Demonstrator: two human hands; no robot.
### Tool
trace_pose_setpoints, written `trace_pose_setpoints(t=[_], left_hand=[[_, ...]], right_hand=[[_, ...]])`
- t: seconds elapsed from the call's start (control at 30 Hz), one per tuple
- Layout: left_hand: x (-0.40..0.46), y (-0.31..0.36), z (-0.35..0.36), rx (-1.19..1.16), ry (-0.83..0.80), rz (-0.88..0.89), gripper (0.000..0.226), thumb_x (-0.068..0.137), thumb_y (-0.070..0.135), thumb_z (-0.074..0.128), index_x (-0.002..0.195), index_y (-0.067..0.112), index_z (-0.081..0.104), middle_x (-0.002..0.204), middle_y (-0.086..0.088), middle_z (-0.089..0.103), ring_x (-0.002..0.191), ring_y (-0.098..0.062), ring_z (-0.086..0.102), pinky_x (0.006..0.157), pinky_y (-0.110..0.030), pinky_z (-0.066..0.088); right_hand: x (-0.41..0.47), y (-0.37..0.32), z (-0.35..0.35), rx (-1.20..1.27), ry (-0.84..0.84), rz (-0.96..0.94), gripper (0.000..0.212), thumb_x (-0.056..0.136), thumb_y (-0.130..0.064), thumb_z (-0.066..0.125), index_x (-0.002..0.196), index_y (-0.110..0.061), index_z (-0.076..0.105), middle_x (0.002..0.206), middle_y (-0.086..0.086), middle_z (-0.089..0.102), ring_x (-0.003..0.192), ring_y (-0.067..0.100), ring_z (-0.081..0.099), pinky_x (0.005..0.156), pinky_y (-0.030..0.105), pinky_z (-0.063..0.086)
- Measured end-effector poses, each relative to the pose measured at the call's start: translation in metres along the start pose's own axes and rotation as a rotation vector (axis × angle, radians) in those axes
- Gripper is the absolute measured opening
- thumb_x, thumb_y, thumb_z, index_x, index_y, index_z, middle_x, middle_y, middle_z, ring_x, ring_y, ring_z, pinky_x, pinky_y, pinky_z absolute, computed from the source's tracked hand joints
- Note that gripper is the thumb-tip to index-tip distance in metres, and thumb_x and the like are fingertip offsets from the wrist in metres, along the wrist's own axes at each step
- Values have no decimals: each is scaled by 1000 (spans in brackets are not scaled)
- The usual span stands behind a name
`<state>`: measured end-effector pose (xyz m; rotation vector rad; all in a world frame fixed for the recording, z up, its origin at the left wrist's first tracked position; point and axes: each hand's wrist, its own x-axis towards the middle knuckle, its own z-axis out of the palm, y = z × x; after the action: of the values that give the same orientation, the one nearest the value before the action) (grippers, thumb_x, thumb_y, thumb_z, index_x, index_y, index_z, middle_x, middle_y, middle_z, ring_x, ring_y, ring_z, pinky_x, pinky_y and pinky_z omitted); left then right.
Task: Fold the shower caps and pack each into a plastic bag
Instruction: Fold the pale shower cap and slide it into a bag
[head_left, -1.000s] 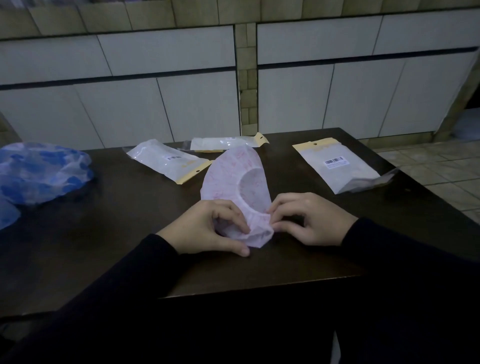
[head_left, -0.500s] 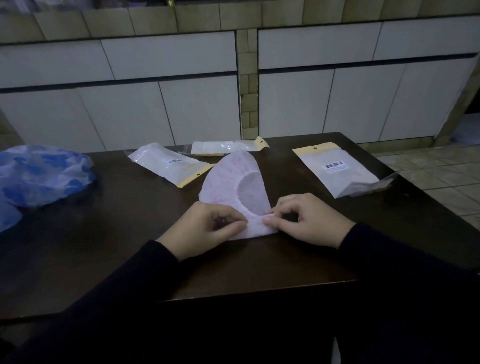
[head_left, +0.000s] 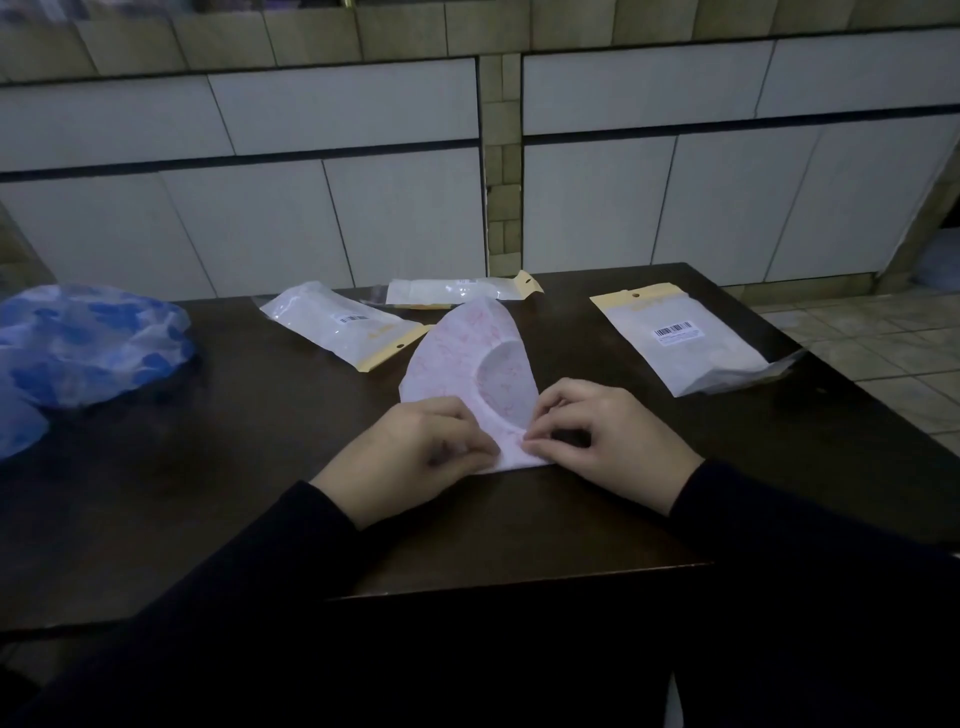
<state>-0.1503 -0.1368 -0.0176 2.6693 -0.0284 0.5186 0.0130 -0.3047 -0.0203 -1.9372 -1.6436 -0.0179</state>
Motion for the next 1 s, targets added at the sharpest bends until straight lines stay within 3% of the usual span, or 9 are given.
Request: trace_pose_setpoints(t=[0.03, 0.1, 0.17, 0.3, 0.43, 0.5, 0.77, 0.9, 1.0], left_hand=[[-2, -2, -2, 51, -25, 32, 16, 87, 32, 67, 99, 27, 76, 94, 13, 62, 82, -5, 59, 68, -15, 50], [-5, -8, -7, 89, -55, 55, 24, 85, 42, 66, 103, 29, 75, 97, 16, 62, 88, -3, 57, 70, -14, 48], [-6, -14, -12, 56, -58, 22, 31, 80, 50, 67, 103, 31, 75, 98, 19, 61, 91, 0, 56, 71, -10, 44], [-3, -16, -16, 52, -79, -9, 30, 77, 51, 69, 97, 31, 76, 93, 19, 62, 85, 1, 58, 67, -11, 44], [2, -12, -17, 192, -75, 25, 37, 82, 53, 64, 116, 39, 62, 85, 21, 60, 77, 3, 56, 67, -8, 43], [2, -12, -16, 245, -79, 90, 32, 85, 50, 61, 115, 37, 66, 85, 20, 60, 74, 6, 51, 64, -6, 40], [2, -13, -10, 191, -98, 83, 36, 87, 53, 53, 108, 32, 73, 91, 15, 64, 80, 1, 56, 64, -17, 49], [3, -16, -7, 150, -58, 12, 30, 83, 53, 62, 101, 32, 75, 85, 18, 62, 77, -1, 58, 61, -20, 49], [4, -16, -6, 32, -47, -68, 22, 87, 42, 64, 100, 29, 76, 81, 19, 64, 76, 0, 60, 64, -12, 45]], right_hand=[[0, 1, -1, -84, -9, -22, 20, 87, -37, 65, 94, -24, 78, 102, -13, 61, 98, 4, 55, 108, 31, 34], [1, 2, -4, -248, -43, -66, 34, 87, -52, 52, 95, -30, 77, 106, -14, 62, 110, 6, 49, 113, 44, 15], [1, 2, -6, -350, -53, -133, 43, 85, -60, 44, 92, -33, 76, 107, -14, 62, 114, 10, 45, 111, 50, 16], [1, 2, -7, -427, -56, -170, 46, 85, -63, 42, 90, -33, 77, 97, -14, 61, 105, 12, 49, 109, 56, 23], [2, 3, -6, -426, -41, -142, 46, 86, -62, 39, 93, -36, 76, 100, -16, 63, 110, 13, 48, 110, 59, 14], [2, 1, -4, -462, -22, -155, 45, 86, -61, 38, 91, -36, 76, 104, -15, 65, 112, 17, 51, 109, 61, 14], [5, -1, -17, -470, -118, -94, 50, 82, -67, 38, 109, -39, 70, 99, -19, 69, 107, 4, 51, 115, 49, -3], [10, 4, -10, -472, -47, -143, 46, 88, -58, 37, 97, -34, 75, 82, -13, 70, 89, 9, 57, 114, 48, 8], [17, 1, -9, -435, -59, -54, 42, 92, -55, 40, 100, -30, 73, 88, -12, 69, 91, 8, 57, 113, 41, 16]])
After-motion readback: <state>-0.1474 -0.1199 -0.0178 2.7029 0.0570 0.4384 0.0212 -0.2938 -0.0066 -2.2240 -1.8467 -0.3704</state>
